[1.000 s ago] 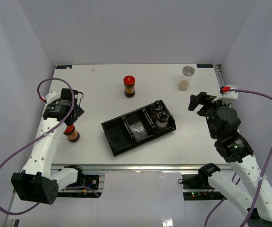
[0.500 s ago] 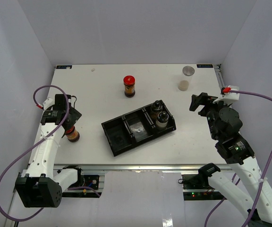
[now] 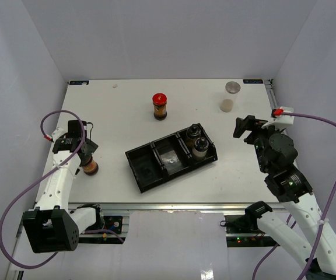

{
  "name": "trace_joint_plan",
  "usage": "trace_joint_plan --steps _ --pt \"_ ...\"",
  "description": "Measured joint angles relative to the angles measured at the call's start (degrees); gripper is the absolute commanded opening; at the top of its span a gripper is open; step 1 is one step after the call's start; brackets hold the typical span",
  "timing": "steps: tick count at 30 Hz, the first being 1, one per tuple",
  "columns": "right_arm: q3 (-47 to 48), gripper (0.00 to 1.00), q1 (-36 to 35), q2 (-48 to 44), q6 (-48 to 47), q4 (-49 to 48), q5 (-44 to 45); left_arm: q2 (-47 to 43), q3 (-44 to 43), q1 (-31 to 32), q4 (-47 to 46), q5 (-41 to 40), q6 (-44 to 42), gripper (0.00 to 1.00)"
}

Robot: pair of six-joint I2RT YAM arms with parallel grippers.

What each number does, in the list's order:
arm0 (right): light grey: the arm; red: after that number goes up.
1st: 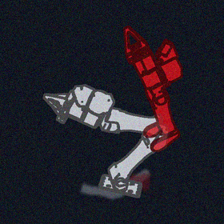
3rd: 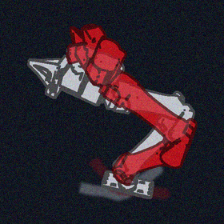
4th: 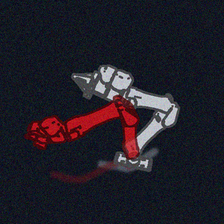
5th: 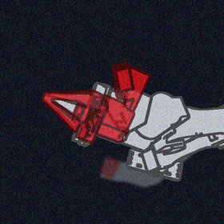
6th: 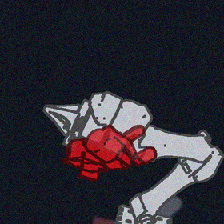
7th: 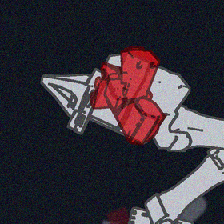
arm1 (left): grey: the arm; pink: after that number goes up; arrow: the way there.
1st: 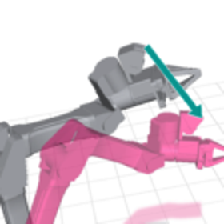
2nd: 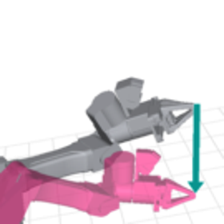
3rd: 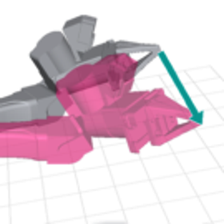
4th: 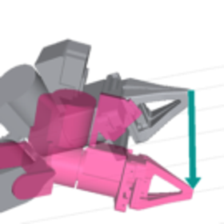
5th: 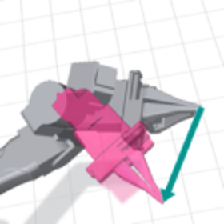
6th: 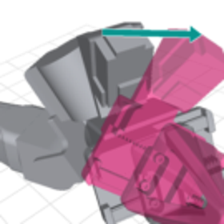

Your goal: Organize the condiment bottles

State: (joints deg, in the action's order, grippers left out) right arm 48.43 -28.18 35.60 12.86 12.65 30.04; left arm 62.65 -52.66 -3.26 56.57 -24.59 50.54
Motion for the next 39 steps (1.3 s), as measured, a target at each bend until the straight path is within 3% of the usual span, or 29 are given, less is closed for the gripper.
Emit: trace_joint_plan --steps 3,7,12,15,16,29,39 --pt "-0.92 0.90 0.00 0.01 0.00 -0.44 0.00 0.81 1.08 -0.05 -1.56 0.01 0.11 0.88" --pt "-1.57 0.90 0.00 0.01 -0.02 -0.62 0.00 1.42 2.66 -0.05 -3.60 0.04 0.28 0.72" --pt "-1.90 0.90 0.02 -0.01 -0.02 -0.77 0.00 1.57 3.35 -0.05 -4.71 -0.72 0.06 0.32" --pt "-2.00 0.90 0.02 -0.06 -0.04 -0.79 0.00 1.53 3.47 -0.03 -4.92 -1.10 -0.12 0.04" --pt "-2.09 0.90 0.02 -0.13 -0.03 -0.79 0.00 1.53 3.51 -0.03 -4.99 -1.20 -0.22 0.00" --pt "-2.27 0.90 0.04 -1.19 0.00 -0.81 0.02 1.70 2.91 -0.11 -5.60 0.92 -6.99 0.00" --pt "-2.62 0.90 0.04 -1.10 0.07 -0.81 -0.02 4.53 -5.71 1.75 -2.05 6.75 -15.36 0.00"
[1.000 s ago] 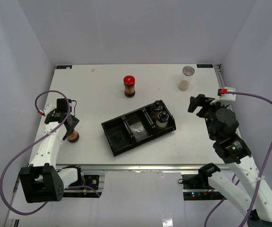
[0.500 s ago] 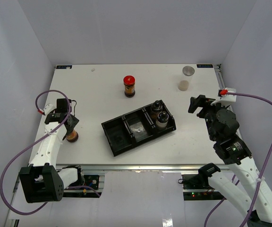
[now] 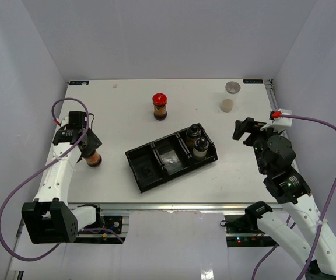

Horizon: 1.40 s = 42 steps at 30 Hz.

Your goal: Organize the condiment bottles

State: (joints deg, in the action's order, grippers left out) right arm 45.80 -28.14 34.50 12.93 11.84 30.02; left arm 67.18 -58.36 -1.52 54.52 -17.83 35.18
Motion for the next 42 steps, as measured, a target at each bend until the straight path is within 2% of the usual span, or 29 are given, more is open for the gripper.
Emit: trace_joint_plan --steps 4,11,18,27,35,42 --pt "0.00 0.90 0.00 0.08 0.00 -0.02 0.02 2.23 -4.75 4.59 1.65 0.48 -1.47 0.00" --pt "0.00 0.90 0.00 0.92 0.00 0.00 -0.02 7.07 -16.58 17.86 7.78 -0.45 -0.57 0.00" --pt "0.04 0.90 0.00 1.20 0.02 0.00 -0.16 7.46 -24.77 23.94 12.11 -0.23 0.28 0.00" --pt "0.04 0.90 0.00 1.33 0.13 0.02 -0.24 7.20 -24.44 34.02 11.02 4.30 0.45 0.00" --pt "0.04 0.90 0.00 1.39 0.15 0.04 -0.24 6.90 -17.31 38.70 6.38 6.25 1.70 0.00" --pt "0.04 0.90 0.00 1.40 0.17 0.04 -0.24 7.17 -13.62 39.62 4.58 6.26 1.93 0.00"
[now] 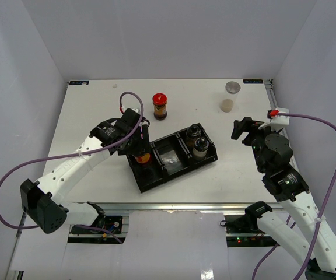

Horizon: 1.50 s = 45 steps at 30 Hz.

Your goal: Organize the condiment bottles

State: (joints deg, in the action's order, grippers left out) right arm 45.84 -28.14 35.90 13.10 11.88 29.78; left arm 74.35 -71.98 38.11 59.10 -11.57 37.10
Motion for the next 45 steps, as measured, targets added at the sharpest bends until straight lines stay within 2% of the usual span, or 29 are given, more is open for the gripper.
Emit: trace_joint_plan --steps 12,17,21,23,25,32,35,38,45 --pt "-0.36 0.90 0.00 -0.02 0.02 -0.11 -0.17 1.22 8.84 0.00 -8.57 -0.47 -0.70 0.00" --pt "-0.70 0.90 0.00 -0.02 0.02 -0.06 -0.21 3.63 9.80 0.00 -10.44 -1.48 -1.20 0.00" --pt "-0.72 0.90 0.00 -0.02 0.02 -0.06 -0.24 4.25 10.10 0.00 -12.05 -2.05 -1.31 0.06" --pt "-0.72 0.90 0.00 -0.02 0.02 -0.06 -0.26 4.25 10.40 0.11 -12.62 -2.76 -1.30 0.14" --pt "-0.72 0.90 0.00 -0.02 0.02 -0.06 -0.31 4.25 10.60 0.30 -12.98 -3.54 -1.29 0.32" --pt "-0.72 0.90 0.00 0.23 0.00 -0.11 -0.44 4.21 11.28 0.37 -14.35 -5.16 -1.31 0.76" --pt "-0.72 0.90 0.00 0.49 0.00 -0.14 -0.58 4.21 11.30 0.39 -14.55 -5.14 -1.53 0.83" --pt "-0.72 0.90 0.00 0.66 0.00 -0.23 -0.64 4.21 11.30 0.39 -14.63 -4.94 -1.69 0.96" --pt "-0.72 0.90 0.00 0.87 0.03 -0.31 -1.10 3.72 9.11 0.44 -14.80 -2.29 -1.98 0.98"
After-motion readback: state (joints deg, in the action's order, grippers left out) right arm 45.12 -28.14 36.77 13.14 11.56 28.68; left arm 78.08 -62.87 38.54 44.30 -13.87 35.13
